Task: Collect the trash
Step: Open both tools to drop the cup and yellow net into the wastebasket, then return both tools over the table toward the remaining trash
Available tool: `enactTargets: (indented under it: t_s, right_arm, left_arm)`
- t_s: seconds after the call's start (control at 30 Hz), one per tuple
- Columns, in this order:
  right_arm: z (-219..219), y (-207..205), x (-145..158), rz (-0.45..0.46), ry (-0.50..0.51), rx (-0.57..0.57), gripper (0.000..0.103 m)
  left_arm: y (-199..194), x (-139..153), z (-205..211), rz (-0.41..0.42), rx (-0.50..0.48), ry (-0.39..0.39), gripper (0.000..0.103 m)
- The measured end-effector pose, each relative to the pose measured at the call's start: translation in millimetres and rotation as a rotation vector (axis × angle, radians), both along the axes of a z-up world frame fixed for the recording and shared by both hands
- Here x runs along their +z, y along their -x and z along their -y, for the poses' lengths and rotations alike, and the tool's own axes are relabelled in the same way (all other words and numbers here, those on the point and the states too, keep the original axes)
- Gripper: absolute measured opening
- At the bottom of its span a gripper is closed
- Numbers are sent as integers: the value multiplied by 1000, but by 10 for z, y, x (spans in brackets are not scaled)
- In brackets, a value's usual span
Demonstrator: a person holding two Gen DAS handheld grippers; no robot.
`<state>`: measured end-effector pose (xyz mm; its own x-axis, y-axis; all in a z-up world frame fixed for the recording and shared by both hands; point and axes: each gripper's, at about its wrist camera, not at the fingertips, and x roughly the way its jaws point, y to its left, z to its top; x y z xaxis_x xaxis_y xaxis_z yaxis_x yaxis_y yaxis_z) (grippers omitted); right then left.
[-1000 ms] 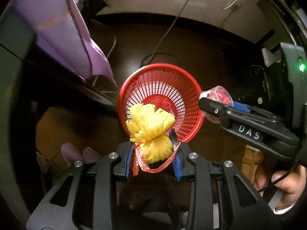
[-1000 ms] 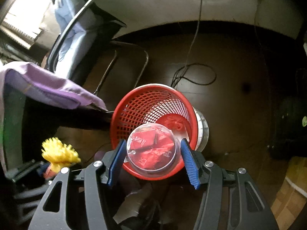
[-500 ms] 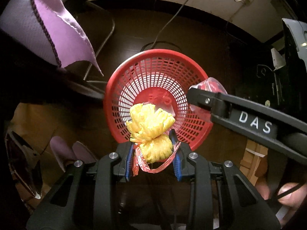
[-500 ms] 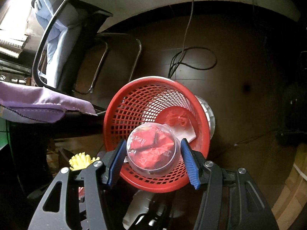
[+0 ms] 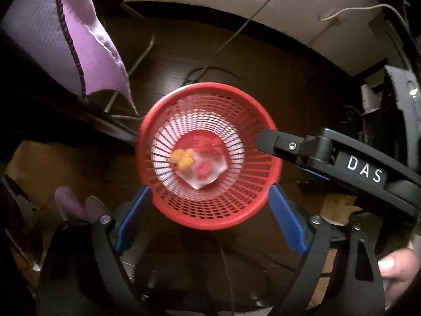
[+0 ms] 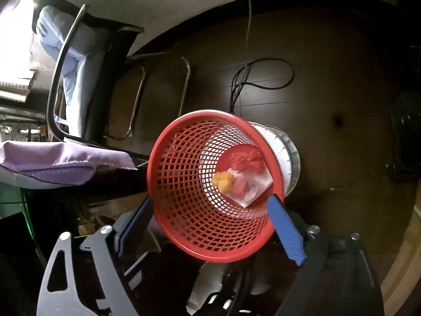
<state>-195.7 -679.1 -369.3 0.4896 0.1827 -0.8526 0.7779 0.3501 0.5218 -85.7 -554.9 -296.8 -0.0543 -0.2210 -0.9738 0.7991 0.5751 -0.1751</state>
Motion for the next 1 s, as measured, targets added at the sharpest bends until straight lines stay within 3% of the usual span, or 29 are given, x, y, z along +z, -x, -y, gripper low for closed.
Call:
enactTargets:
  t_s: [0.4, 0.53, 0.67, 0.77, 1.0]
  right_arm:
    - [-58, 95, 325, 48, 24, -6, 89]
    - [-63, 151, 549, 57, 74, -25, 89]
    - [-18, 294, 971, 74, 173, -74, 89]
    - [13, 413, 1301, 98, 225, -116, 89]
    - [-305, 425, 2011, 193, 319, -80, 90]
  left_arm:
    - [-59, 175, -88, -51, 18, 11, 93]
    - [22, 346, -132, -25, -8, 16, 93]
    - [230, 627, -179, 13, -78, 40, 93]
    - [404, 1003, -259, 73, -129, 82, 93]
    - [431, 1984, -804, 173, -84, 229, 93]
